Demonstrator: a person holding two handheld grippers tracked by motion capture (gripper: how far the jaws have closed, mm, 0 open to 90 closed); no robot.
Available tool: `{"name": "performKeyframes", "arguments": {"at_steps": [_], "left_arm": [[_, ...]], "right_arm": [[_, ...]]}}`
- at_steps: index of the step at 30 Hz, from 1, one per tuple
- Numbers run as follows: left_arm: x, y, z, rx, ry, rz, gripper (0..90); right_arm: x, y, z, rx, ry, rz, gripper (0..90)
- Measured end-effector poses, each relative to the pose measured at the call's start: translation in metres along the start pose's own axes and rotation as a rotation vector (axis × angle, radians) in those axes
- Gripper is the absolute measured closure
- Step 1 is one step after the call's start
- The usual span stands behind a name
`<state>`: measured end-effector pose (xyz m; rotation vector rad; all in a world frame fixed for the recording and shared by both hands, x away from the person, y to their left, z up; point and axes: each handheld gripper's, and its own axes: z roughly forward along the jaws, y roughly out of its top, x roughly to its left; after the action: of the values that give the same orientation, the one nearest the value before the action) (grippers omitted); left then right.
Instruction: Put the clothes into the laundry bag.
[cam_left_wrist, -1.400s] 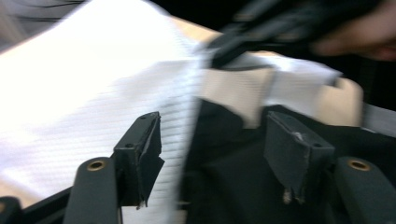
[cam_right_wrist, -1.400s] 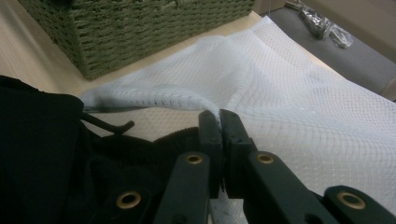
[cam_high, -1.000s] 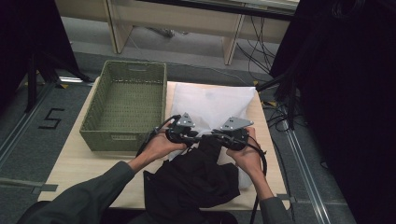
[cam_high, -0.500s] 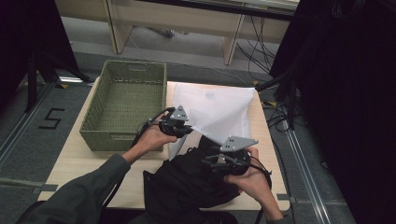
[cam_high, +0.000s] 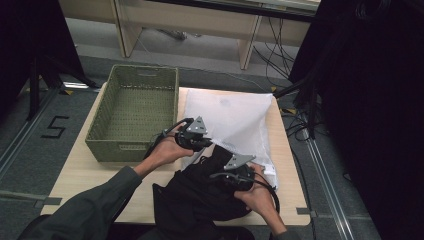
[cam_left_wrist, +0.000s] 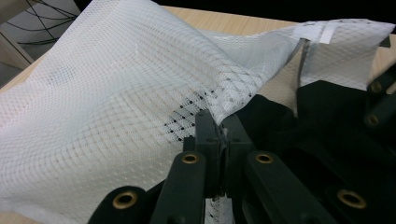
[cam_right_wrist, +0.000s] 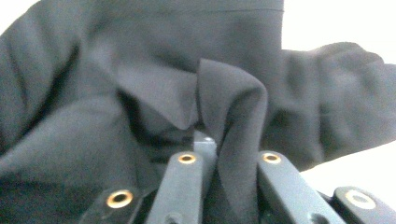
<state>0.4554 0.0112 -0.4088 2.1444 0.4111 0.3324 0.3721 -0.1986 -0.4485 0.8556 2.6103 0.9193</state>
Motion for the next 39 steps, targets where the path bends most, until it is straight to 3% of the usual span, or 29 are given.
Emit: {"name": "performKeyframes", "arguments": {"at_steps": [1,2,3,5,7,8,9,10,13,14,15,17,18,19,20,21,22,23,26,27,28,30,32,33,35,36,37,38,39], "left_arm": [[-0.001,0.0,-0.001,0.002,-0.004,-0.011,87.6],[-0.001,0.001,-0.002,-0.004,-0.004,-0.001,87.6],[0.0,0.002,-0.003,-0.01,-0.001,0.022,87.7],[0.0,0.003,-0.005,0.001,-0.005,0.029,87.8],[-0.001,0.003,-0.005,-0.009,-0.007,0.017,87.9],[-0.001,0.003,-0.005,-0.009,-0.007,0.016,87.9],[0.0,0.002,-0.004,0.006,-0.007,0.001,87.8],[0.0,0.002,-0.004,0.006,-0.007,0.001,87.9],[0.002,0.001,-0.005,0.012,-0.006,0.033,87.9],[0.002,0.001,-0.005,0.012,-0.006,0.033,87.9],[0.002,0.001,-0.005,0.007,-0.005,0.025,87.9],[0.001,0.001,-0.005,0.004,-0.007,-0.001,87.8],[0.002,0.001,-0.005,0.0,-0.005,0.009,87.8],[0.004,0.001,-0.006,0.013,-0.008,0.028,87.8],[0.004,0.001,-0.006,0.009,-0.008,0.01,87.8],[0.006,0.0,-0.007,0.011,-0.005,0.002,87.8],[0.006,0.0,-0.007,0.011,-0.005,0.002,87.8],[0.008,0.0,-0.007,0.01,-0.002,0.0,87.8],[0.013,-0.002,-0.008,0.011,0.005,-0.016,87.8],[0.013,-0.003,-0.009,0.014,0.002,-0.027,87.8],[0.014,-0.003,-0.01,0.017,0.006,-0.005,87.8],[0.015,-0.003,-0.01,0.016,0.004,-0.007,87.8],[0.015,-0.003,-0.009,0.017,0.001,-0.005,87.8],[0.015,-0.003,-0.009,0.013,-0.004,-0.011,87.8],[0.015,-0.003,-0.008,0.01,-0.003,-0.017,87.7],[0.015,-0.004,-0.009,0.013,-0.002,-0.034,87.7],[0.017,-0.004,-0.009,0.019,-0.003,-0.009,87.7],[0.015,-0.005,-0.008,0.006,-0.001,-0.05,87.6],[0.018,-0.005,-0.009,0.016,0.001,-0.024,87.6]], "right_arm": [[-0.005,0.006,-0.003,-0.065,-0.055,0.019,86.5],[-0.012,0.011,-0.008,-0.083,-0.084,0.01,86.6],[-0.021,0.018,-0.015,-0.088,-0.089,0.035,86.6],[-0.04,0.031,-0.022,-0.146,-0.121,0.1,86.6],[-0.047,0.035,-0.022,-0.144,-0.129,0.118,86.6],[-0.054,0.038,-0.018,-0.125,-0.14,0.123,86.6],[-0.065,0.035,0.005,-0.059,-0.166,0.112,86.5],[-0.065,0.035,0.005,-0.059,-0.166,0.112,86.5],[-0.071,0.008,0.053,0.119,-0.164,0.119,85.6],[-0.071,0.008,0.053,0.119,-0.164,0.119,85.6],[-0.074,0.006,0.054,0.089,-0.161,0.152,83.4],[-0.077,0.01,0.042,0.046,-0.172,0.21,70.7],[-0.078,0.013,0.033,0.025,-0.187,0.208,64.4],[-0.077,0.016,0.023,-0.016,-0.185,0.234,59.6],[-0.075,0.022,-0.001,-0.079,-0.155,0.188,52.4],[-0.067,0.024,-0.014,-0.089,-0.13,0.214,50.5],[-0.059,0.026,-0.024,-0.127,-0.11,0.208,48.2],[-0.059,0.026,-0.024,-0.127,-0.11,0.208,48.2],[-0.035,0.031,-0.044,-0.168,-0.063,0.126,44.3],[-0.017,0.035,-0.048,-0.166,-0.004,0.109,42.7],[-0.017,0.035,-0.048,-0.166,-0.004,0.109,42.7],[-0.004,0.038,-0.042,-0.19,0.05,0.064,41.4],[0.009,0.04,-0.028,-0.166,0.089,0.034,38.6],[0.015,0.041,-0.011,-0.133,0.083,-0.008,33.2],[0.019,0.041,-0.001,-0.132,0.07,-0.005,30.6],[0.027,0.039,0.016,-0.089,0.098,0.033,27.6],[0.027,0.039,0.016,-0.089,0.098,0.033,27.6],[0.029,0.037,0.023,-0.035,0.105,0.02,23.1],[0.032,0.034,0.032,-0.001,0.109,-0.02,19.8]]}}
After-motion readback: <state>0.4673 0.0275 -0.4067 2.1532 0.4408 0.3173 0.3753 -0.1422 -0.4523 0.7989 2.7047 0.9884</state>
